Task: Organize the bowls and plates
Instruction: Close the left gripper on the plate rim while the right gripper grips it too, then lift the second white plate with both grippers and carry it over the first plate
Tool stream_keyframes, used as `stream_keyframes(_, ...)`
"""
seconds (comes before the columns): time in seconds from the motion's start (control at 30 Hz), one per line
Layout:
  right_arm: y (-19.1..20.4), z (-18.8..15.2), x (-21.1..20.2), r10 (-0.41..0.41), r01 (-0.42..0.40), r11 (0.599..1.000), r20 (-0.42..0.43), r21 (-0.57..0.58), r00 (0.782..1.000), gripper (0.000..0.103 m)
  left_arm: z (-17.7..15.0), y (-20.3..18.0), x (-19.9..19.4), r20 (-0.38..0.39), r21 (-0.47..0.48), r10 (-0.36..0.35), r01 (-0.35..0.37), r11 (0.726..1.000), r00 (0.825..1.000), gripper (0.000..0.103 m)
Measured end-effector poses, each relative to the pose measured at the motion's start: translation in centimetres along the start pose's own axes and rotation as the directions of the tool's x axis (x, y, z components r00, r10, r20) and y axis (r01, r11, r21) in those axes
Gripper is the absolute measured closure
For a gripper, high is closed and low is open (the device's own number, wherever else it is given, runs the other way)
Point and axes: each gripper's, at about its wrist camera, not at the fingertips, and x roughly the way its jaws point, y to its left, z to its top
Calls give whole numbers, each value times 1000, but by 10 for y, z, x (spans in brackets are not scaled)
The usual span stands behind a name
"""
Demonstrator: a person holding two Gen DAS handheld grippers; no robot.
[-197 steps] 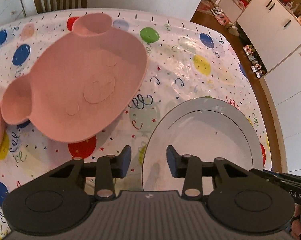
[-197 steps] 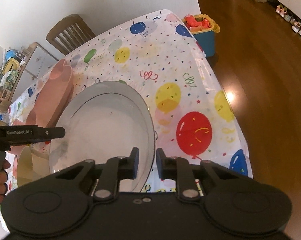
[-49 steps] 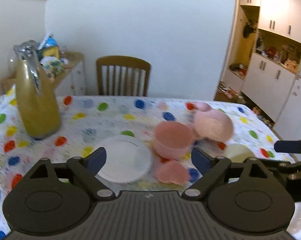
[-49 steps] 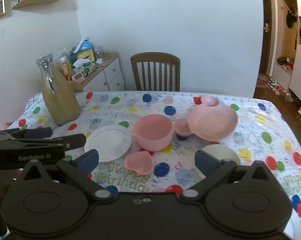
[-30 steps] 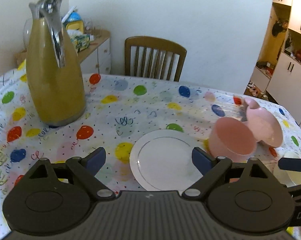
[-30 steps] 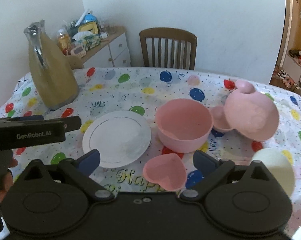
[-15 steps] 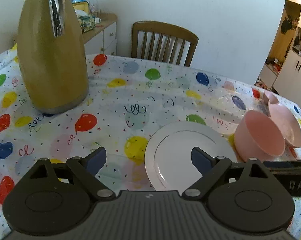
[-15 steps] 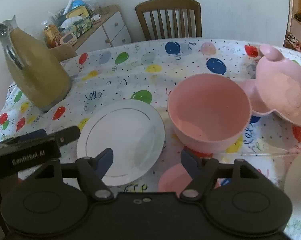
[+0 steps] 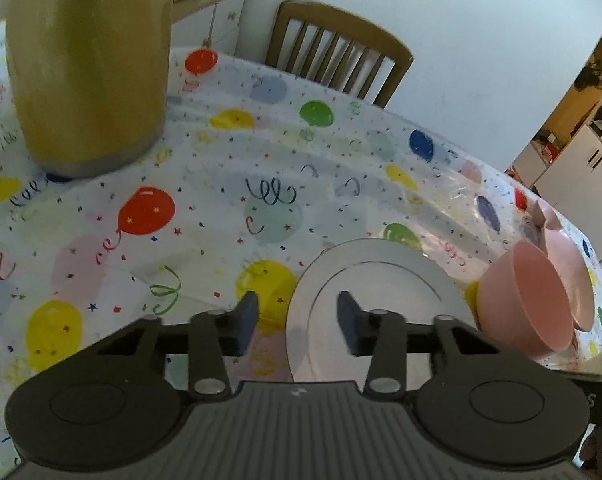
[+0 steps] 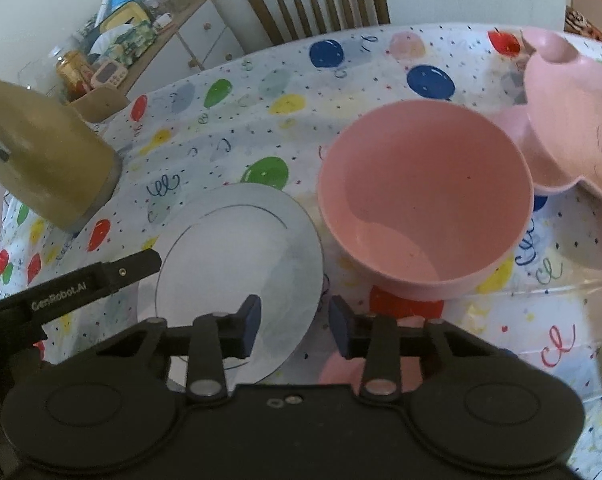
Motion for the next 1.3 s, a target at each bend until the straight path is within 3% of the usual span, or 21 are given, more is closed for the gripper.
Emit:
stream_keyframes(0.3,-6,6,7,13,-13,999,-14,44,1000,81,10,10,13,-34,-46,-54,53,998,998,79)
stream_keyframes(0.47,-9,7,8,13,-12,998,-8,65,1000,83,14,16,17,-55,-65,-111,107,992,992,86)
stream_keyframes(0.6,-11,7,8,-2,2,997,-8,79,1000,93,13,18,18,-63,-59,-129,126,990,990,86)
stream_keyframes(0.9,-8,-1,2,8,-7,999,-21,51,1000,94,0,25,4,-84,-61,-137,132,989,987,86)
stream_keyframes(1.3,-6,-32,-31,12,-11,1000,-33,26,999,95,-42,23,-38,-98,-91,-164,155,984,982,86)
